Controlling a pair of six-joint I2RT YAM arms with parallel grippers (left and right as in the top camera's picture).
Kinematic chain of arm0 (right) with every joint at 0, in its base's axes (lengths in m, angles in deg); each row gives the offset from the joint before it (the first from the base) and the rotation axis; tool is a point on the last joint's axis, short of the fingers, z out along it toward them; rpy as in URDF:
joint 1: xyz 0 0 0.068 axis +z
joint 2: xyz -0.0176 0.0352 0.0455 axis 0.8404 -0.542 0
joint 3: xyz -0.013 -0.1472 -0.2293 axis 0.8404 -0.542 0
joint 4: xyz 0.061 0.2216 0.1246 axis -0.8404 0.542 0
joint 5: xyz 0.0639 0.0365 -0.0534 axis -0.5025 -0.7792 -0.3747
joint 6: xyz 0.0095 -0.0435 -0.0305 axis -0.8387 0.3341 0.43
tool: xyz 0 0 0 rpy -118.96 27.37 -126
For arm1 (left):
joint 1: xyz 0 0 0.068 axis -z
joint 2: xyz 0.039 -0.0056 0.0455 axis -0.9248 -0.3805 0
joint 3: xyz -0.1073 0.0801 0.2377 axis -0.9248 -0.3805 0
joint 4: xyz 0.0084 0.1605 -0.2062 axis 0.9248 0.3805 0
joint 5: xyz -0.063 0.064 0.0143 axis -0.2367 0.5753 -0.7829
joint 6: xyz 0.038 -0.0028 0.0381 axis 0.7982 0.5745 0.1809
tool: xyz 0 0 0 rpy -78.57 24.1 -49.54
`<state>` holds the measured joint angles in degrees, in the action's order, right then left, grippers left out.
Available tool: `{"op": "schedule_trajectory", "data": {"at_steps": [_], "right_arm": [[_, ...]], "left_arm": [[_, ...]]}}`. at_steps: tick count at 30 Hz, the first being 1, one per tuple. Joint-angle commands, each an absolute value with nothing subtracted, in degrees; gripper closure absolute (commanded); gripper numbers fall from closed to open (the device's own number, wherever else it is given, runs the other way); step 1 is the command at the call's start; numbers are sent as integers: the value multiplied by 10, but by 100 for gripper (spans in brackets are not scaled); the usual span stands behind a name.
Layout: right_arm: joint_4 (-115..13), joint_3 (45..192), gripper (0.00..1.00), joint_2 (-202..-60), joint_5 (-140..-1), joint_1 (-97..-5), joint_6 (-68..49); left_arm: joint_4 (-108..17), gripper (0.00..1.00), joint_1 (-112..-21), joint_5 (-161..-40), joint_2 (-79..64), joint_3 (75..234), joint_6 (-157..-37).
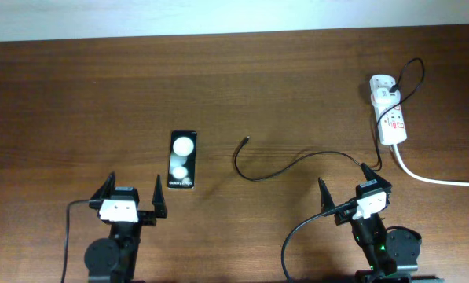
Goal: Plug charger to phone and switch on socket
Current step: 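Move the left gripper forward over the black phone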
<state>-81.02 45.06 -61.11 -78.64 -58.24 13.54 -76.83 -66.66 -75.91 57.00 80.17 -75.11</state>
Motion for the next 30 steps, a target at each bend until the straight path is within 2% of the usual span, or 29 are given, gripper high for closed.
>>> {"op": "schedule_trajectory", "data": {"at_steps": [1, 8, 14, 25, 27, 30], "right_arm": [[-806, 448, 1, -607, -782, -579, 132], [-806, 448, 1, -607, -782, -579, 132], [-806, 448, 1, -607, -782, -579, 132], [-806, 448, 1, -607, -782, -579, 132], [-806, 448, 1, -607, -782, -579, 132], [-807, 448, 1, -607, -782, -579, 132]], "left_arm": [[-770, 1, -669, -779, 491, 878, -750], [-767, 1, -669, -808, 310, 1012, -750], [-713, 1, -669, -811, 184, 1123, -750], [-469, 1, -669, -818, -52, 1417, -748], [-381, 1, -665, -847, -121, 1510, -733], [-344, 1, -648, -847, -158, 1539, -733]]}}
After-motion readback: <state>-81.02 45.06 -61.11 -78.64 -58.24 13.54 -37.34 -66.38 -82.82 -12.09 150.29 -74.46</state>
